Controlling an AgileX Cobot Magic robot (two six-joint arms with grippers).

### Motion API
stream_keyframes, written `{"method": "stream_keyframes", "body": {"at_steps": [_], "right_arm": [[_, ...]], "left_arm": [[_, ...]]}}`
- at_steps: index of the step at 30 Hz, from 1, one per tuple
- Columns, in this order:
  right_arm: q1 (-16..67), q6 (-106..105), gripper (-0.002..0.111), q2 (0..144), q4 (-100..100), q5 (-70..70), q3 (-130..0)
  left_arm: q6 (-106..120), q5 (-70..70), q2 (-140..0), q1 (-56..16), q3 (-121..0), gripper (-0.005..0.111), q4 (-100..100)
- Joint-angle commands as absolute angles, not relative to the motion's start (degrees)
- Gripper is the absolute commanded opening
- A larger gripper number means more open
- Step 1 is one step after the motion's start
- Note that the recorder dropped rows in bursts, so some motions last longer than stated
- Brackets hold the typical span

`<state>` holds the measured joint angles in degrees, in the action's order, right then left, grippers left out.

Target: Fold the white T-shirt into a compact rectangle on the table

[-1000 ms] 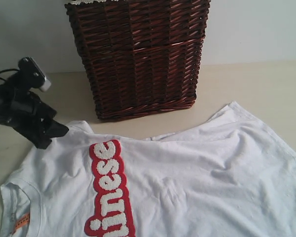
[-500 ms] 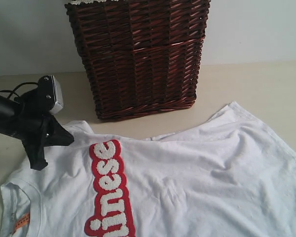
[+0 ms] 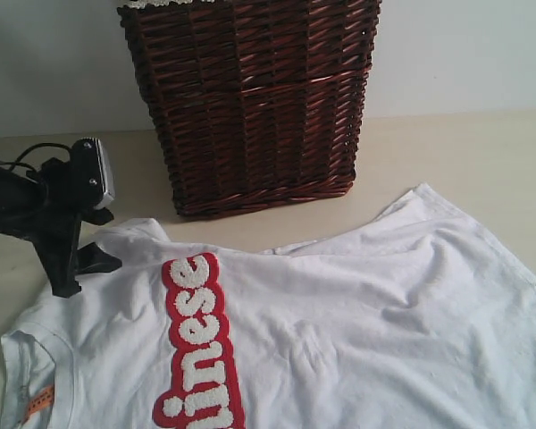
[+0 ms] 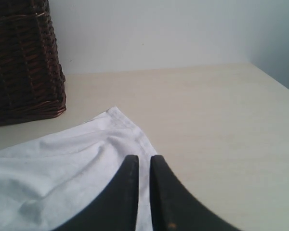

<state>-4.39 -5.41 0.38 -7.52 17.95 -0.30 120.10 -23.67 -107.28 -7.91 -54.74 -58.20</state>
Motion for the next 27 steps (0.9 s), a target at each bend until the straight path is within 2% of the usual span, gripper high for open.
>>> {"method": "stream_keyframes", "body": {"at_steps": [1,6,13,20,23,25,27], "right_arm": [[-4.73,-5.83,0.011,0.00,-7.34,17.55,0.00],[-4.73,-5.83,0.011,0.00,-7.34,17.55,0.00],[-4.73,-5.83,0.011,0.00,-7.34,17.55,0.00],[-4.73,-5.83,0.011,0.00,-7.34,17.55,0.00],[-4.73,-5.83,0.011,0.00,-7.34,17.55,0.00],[-4.73,-5.83,0.011,0.00,-7.34,17.55,0.00],[-4.73,-5.83,0.011,0.00,-7.34,17.55,0.00]], "left_arm": [[120.21,-23.60,-111.35,-8.59,-56.55,0.047,-57.15],[120.21,-23.08,-110.77,-8.59,-56.58,0.000,-55.82],[118.87,-27.28,-104.10,-8.59,-56.58,0.000,-52.56],[105.07,-60.73,-101.64,-8.59,-56.58,0.000,-40.62],[102.64,-66.68,-102.28,-8.59,-54.74,0.000,-40.17],[102.64,-65.87,-102.39,-8.59,-52.74,0.006,-40.01],[102.64,-64.03,-102.39,-8.59,-51.03,0.017,-40.01]]}}
